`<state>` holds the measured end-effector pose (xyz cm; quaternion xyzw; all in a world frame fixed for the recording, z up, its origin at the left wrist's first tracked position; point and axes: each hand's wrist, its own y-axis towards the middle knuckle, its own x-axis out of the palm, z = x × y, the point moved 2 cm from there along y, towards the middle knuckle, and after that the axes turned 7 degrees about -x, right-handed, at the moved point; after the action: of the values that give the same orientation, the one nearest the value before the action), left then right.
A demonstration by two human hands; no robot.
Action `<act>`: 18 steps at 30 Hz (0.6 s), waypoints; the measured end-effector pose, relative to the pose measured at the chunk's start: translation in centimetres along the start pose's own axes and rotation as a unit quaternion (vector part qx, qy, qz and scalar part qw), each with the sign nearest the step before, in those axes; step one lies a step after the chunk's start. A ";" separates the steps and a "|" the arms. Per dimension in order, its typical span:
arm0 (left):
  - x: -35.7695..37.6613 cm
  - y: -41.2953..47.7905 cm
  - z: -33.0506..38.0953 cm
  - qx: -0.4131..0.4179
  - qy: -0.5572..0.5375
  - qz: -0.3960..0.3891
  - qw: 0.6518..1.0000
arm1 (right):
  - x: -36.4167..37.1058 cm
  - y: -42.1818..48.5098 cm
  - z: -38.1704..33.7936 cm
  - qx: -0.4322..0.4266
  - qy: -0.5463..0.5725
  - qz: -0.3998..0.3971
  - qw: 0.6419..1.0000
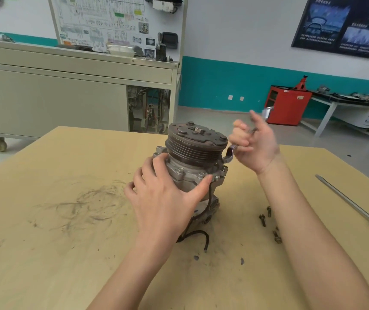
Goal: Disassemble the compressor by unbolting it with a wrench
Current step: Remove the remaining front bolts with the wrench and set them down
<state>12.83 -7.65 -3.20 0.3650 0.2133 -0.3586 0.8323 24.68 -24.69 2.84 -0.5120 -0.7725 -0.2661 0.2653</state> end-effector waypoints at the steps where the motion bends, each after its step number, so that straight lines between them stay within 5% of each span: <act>1: 0.0 0.0 0.0 0.000 0.000 -0.001 1.000 | 0.4 -1.0 -0.6 -0.034 -0.011 0.042 0.998; 5: 0.0 0.1 -0.1 0.000 0.002 -0.002 1.000 | 2.4 -5.7 -0.8 -0.197 -0.123 0.117 0.965; 8: 0.1 0.1 -0.1 0.000 0.006 -0.002 1.000 | 3.8 -8.2 1.1 -0.324 -0.253 0.130 0.902; 18: 0.1 0.1 -0.1 0.001 0.006 -0.001 1.000 | 4.0 -10.5 6.3 -0.451 -0.350 0.155 0.807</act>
<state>12.91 -7.55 -3.30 0.3675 0.2184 -0.3576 0.8303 12.68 -21.35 -0.42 -0.7451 -0.5166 -0.3429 -0.2457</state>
